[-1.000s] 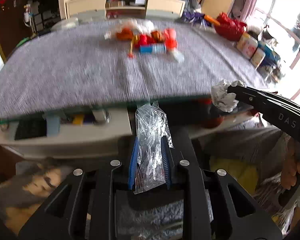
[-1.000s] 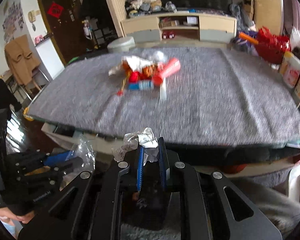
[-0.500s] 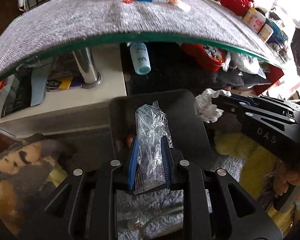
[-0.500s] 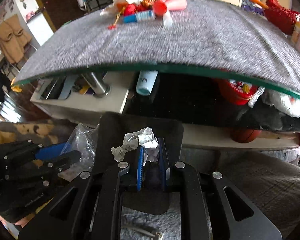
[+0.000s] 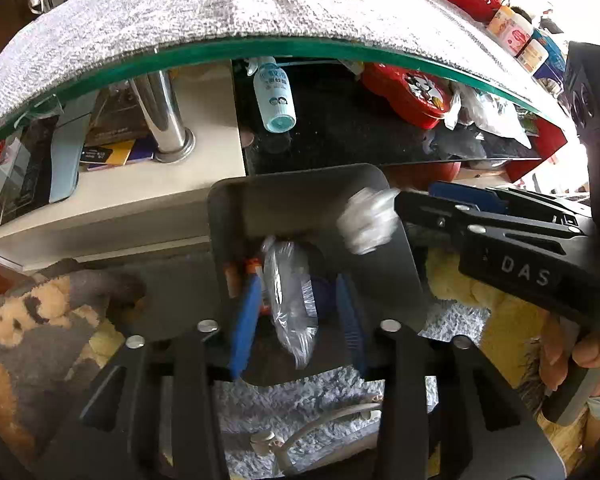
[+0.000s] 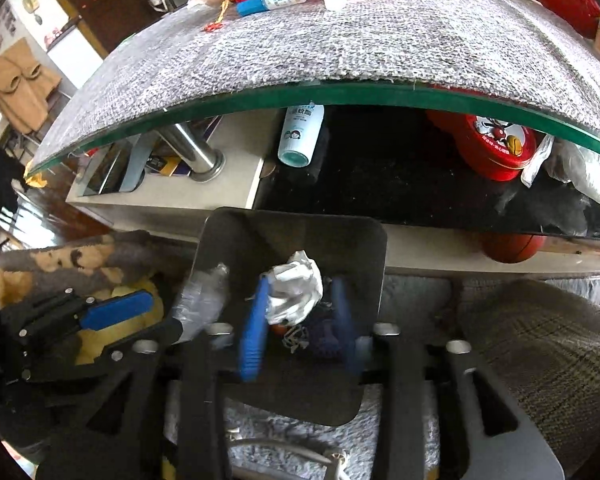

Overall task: Collect trash
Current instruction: 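Carry the foil and bag down into the black bin and release, then grasp red ornament's gold string with left tool while right tool grasps white stick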

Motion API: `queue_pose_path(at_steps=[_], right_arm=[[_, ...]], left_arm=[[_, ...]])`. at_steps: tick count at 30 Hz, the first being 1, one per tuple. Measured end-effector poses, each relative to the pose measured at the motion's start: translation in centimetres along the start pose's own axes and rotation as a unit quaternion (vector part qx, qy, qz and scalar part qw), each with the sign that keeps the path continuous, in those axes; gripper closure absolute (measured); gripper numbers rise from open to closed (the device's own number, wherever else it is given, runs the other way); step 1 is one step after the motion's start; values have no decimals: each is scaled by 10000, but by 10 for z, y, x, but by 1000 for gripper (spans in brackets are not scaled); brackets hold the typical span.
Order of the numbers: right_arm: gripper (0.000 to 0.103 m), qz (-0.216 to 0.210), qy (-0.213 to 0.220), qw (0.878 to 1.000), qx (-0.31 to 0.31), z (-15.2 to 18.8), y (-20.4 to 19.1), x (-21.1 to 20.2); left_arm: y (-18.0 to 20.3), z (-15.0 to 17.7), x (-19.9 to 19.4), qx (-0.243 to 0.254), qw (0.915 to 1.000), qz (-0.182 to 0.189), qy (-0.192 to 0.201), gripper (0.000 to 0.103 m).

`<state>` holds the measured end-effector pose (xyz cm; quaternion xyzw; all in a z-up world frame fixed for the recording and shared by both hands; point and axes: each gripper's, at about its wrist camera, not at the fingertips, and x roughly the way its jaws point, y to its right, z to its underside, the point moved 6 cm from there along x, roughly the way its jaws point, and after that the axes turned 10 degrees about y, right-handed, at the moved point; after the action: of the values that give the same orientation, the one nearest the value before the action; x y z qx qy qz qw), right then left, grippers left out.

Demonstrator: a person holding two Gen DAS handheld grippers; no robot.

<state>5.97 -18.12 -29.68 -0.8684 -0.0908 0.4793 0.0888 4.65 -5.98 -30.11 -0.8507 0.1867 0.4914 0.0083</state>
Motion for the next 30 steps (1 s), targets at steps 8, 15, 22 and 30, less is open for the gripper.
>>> queue_pose_path(at_steps=[8, 15, 22, 30], right_arm=[[12, 309, 479, 9983, 155, -27, 13, -30], [5, 290, 1035, 9942, 82, -76, 18, -71], [5, 461, 1314, 9900, -218, -124, 22, -79], [5, 535, 1393, 9883, -328, -168, 27, -64]], left_arm=[[-7, -15, -22, 53, 9995, -223, 231, 19], [-14, -51, -57, 54, 9977, -303, 600, 8], [-18, -100, -74, 247, 9951, -491, 821, 8], [-29, -172, -73, 378, 9905, -733, 1097, 8]])
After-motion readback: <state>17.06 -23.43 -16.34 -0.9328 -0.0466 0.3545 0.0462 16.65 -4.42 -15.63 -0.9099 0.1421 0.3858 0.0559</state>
